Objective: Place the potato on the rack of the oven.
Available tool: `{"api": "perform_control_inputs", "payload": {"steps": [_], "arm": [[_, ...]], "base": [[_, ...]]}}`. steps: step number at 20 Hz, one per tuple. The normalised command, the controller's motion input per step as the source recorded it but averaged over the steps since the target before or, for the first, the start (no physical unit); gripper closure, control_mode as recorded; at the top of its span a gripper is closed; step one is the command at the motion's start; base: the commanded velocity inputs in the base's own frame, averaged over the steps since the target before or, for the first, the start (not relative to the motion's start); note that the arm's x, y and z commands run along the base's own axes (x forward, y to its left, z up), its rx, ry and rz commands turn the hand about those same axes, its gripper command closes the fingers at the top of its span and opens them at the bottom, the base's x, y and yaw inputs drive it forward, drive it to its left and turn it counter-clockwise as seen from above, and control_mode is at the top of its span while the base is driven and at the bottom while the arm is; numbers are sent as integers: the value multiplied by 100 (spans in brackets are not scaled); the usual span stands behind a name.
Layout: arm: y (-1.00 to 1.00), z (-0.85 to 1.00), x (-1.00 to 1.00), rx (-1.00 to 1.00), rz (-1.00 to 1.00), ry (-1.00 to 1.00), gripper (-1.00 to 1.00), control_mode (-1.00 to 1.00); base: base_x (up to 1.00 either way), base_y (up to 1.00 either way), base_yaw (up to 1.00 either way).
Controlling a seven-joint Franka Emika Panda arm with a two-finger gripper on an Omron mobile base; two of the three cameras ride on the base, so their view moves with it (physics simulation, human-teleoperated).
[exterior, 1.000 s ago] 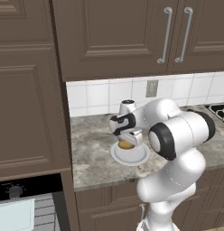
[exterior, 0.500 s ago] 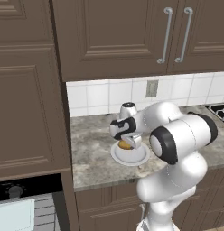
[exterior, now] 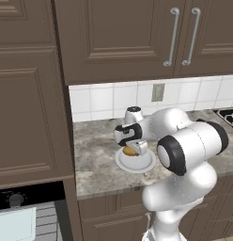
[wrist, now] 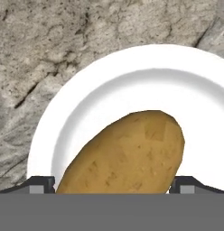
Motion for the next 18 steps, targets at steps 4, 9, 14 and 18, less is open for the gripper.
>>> {"api": "perform_control_inputs", "payload": {"steps": [4,9,14,18], "arm": [[9,24,-66,0,11,-7,100,-100],[21,75,-74,0,25,0,100,-100],[29,60,-97,0,28,-2,100,-100],[56,12,-99,-5,27,-5,100,-100]], "base": [[0,0,0],[0,0,0],[0,0,0],[0,0,0]]}}
